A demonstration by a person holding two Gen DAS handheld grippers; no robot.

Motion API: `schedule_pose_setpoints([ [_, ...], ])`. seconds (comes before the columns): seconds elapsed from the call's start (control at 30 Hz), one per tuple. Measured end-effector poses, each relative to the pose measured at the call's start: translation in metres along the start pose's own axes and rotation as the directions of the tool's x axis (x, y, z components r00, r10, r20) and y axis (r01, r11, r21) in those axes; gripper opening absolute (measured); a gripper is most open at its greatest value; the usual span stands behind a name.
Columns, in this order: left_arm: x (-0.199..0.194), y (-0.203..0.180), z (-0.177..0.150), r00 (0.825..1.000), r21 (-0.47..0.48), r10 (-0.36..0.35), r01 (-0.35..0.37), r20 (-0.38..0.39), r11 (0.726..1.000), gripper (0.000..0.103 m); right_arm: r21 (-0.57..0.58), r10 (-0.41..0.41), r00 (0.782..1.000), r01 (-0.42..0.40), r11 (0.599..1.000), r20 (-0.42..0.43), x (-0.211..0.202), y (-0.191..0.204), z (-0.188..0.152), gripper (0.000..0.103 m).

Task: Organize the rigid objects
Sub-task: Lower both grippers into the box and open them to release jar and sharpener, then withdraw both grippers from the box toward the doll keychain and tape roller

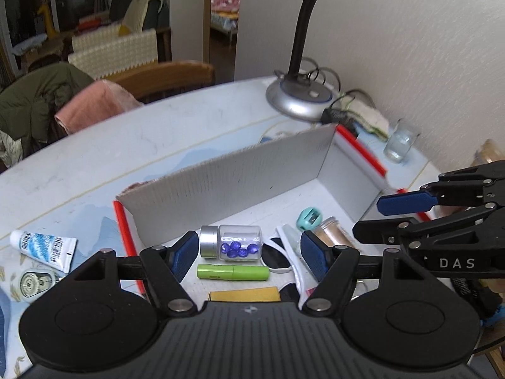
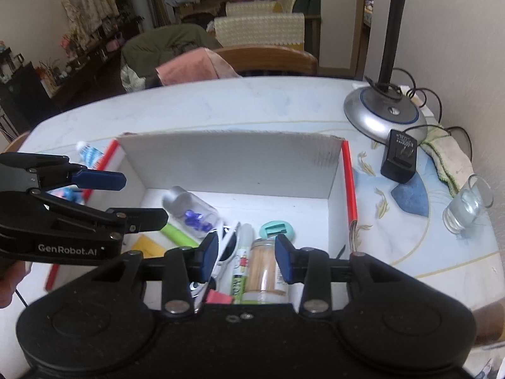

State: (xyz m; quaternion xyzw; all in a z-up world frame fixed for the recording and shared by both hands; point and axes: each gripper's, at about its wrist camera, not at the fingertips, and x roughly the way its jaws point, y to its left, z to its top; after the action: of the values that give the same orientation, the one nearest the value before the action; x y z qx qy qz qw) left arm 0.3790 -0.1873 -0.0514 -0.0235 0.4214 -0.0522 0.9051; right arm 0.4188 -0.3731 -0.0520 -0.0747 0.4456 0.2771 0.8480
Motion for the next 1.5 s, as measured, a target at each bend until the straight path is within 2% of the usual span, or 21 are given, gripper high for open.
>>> schedule_pose_setpoints([
  [0.13, -0.026, -0.003, -0.005, 0.999, -0.001, 0.001, -0.001, 0.050, 1.000, 0.071, -0.004, 0.010, 0.999, -0.010, 1.000, 0.038, -0.019, 0.010, -0.005, 0.042],
  [0.4, -0.073, 0.001, -0.020, 0.991, 0.000, 0.011, -0.011, 0.131, 1.000, 0.071, -0.001, 0.039, 0.995, -0.039, 0.999, 0.092, -0.046, 0.028, -0.016, 0.053],
  [0.47, -0.082, 0.003, -0.026, 0.989, -0.001, 0.024, -0.024, 0.144, 1.000, 0.075, -0.003, 0.045, 0.994, -0.044, 0.999, 0.103, -0.051, 0.034, -0.018, 0.056],
  [0.8, -0.116, 0.034, -0.057, 0.982, -0.063, 0.067, -0.056, 0.175, 0.996, 0.076, -0.007, 0.064, 0.984, -0.063, 0.998, 0.164, -0.067, 0.064, -0.027, 0.078],
  [0.87, -0.122, 0.042, -0.063, 0.982, -0.076, 0.070, -0.057, 0.177, 0.995, 0.081, 0.002, 0.074, 0.983, -0.076, 0.997, 0.170, -0.067, 0.068, -0.028, 0.084],
  [1.03, -0.136, 0.065, -0.080, 0.980, -0.097, 0.078, -0.061, 0.182, 0.993, 0.084, 0.010, 0.087, 0.977, -0.091, 0.996, 0.193, -0.070, 0.084, -0.031, 0.091],
  [1.23, -0.149, 0.095, -0.100, 0.980, -0.123, 0.085, -0.063, 0.178, 0.990, 0.096, 0.014, 0.107, 0.974, -0.112, 0.994, 0.200, -0.069, 0.112, -0.034, 0.094],
  [1.4, -0.160, 0.120, -0.113, 0.980, -0.133, 0.072, -0.048, 0.186, 0.990, 0.100, 0.009, 0.111, 0.975, -0.115, 0.993, 0.191, -0.064, 0.138, -0.036, 0.095],
  [1.5, -0.164, 0.133, -0.118, 0.978, -0.129, 0.090, -0.066, 0.188, 0.989, 0.103, 0.006, 0.111, 0.976, -0.114, 0.993, 0.187, -0.060, 0.154, -0.034, 0.095],
])
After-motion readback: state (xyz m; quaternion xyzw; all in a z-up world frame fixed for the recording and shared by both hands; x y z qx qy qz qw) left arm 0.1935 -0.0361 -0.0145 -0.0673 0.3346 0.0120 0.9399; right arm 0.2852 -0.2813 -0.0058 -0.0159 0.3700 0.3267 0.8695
